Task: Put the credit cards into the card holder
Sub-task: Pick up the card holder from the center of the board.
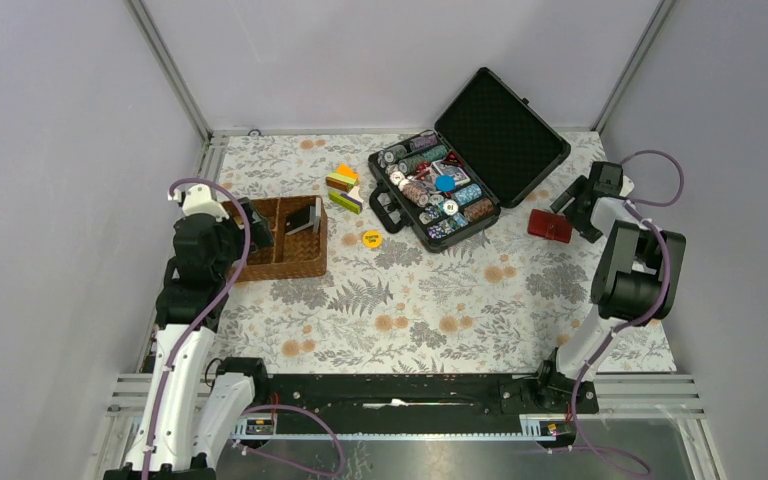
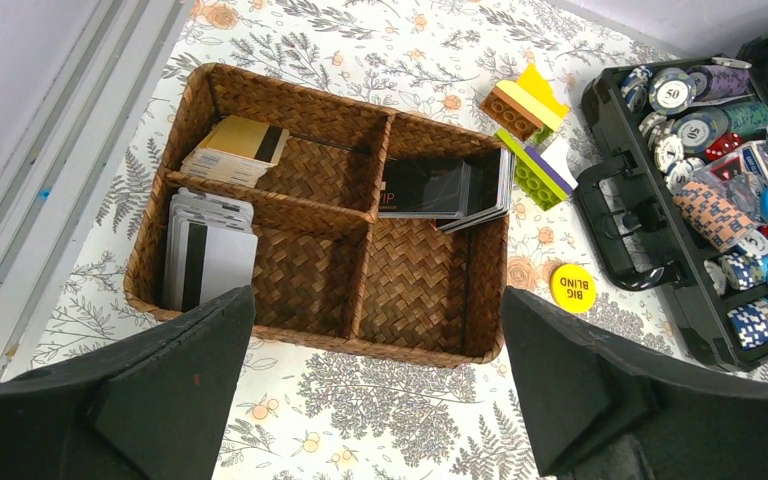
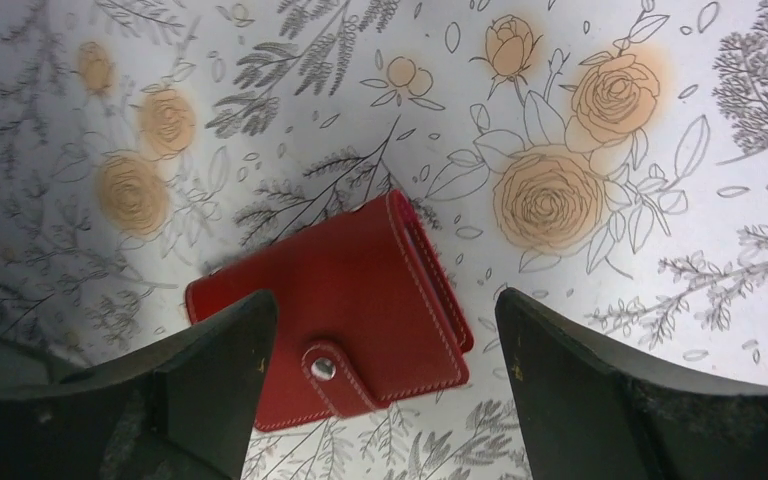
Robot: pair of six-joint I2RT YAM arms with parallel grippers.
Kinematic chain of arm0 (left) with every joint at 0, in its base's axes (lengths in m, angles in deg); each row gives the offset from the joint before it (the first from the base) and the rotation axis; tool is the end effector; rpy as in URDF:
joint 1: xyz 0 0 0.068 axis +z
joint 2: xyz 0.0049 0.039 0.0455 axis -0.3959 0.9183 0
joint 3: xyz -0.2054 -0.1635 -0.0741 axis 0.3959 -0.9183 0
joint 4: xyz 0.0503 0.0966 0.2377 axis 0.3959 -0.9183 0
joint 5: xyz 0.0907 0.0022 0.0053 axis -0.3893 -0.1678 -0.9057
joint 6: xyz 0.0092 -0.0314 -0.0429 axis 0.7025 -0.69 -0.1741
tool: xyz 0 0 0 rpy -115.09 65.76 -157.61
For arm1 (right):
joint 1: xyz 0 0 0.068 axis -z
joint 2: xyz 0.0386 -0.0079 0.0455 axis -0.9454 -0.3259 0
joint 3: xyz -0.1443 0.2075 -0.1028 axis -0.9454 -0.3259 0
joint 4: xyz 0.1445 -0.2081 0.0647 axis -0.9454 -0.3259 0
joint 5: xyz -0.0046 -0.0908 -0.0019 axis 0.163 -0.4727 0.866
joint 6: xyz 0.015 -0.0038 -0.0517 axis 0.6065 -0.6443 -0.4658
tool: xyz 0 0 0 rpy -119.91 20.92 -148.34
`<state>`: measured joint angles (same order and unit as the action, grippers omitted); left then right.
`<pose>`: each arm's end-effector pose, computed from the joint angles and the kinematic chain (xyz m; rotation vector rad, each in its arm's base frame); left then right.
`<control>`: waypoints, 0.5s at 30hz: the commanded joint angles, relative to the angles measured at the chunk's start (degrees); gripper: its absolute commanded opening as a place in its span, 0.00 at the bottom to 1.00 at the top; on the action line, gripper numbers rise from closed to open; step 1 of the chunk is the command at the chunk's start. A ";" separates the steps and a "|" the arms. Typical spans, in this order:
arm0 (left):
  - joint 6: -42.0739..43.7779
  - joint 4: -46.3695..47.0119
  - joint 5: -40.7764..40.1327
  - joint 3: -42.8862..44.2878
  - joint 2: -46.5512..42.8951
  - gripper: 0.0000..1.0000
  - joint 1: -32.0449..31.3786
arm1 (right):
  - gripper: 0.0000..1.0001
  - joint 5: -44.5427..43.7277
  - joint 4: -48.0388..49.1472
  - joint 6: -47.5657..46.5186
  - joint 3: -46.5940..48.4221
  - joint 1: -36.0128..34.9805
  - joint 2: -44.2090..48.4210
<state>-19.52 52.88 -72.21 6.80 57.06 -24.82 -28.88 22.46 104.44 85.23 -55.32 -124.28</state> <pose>0.1578 -0.0002 0.3310 -0.3645 1.9280 -0.1198 0.3620 -0.1064 0.1896 0.9104 2.1945 -0.0681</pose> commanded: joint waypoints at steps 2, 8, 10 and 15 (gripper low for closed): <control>-0.49 3.38 2.15 -0.68 -1.43 0.99 0.44 | 0.86 6.12 -4.67 -2.27 5.14 1.51 -4.82; -0.40 3.40 3.21 -0.60 -1.27 0.99 0.76 | 0.81 12.00 -4.65 -2.53 5.19 2.49 -7.23; -0.40 3.38 3.53 -0.60 -1.23 0.99 0.87 | 0.76 13.86 -4.58 -2.41 4.78 2.51 -7.47; -0.47 3.35 3.65 -0.68 -1.56 0.99 1.00 | 0.60 15.21 -3.96 -1.76 3.21 2.53 -7.02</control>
<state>-19.60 53.14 -70.00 5.97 56.14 -24.32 -17.21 19.53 102.58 88.81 -52.78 -130.77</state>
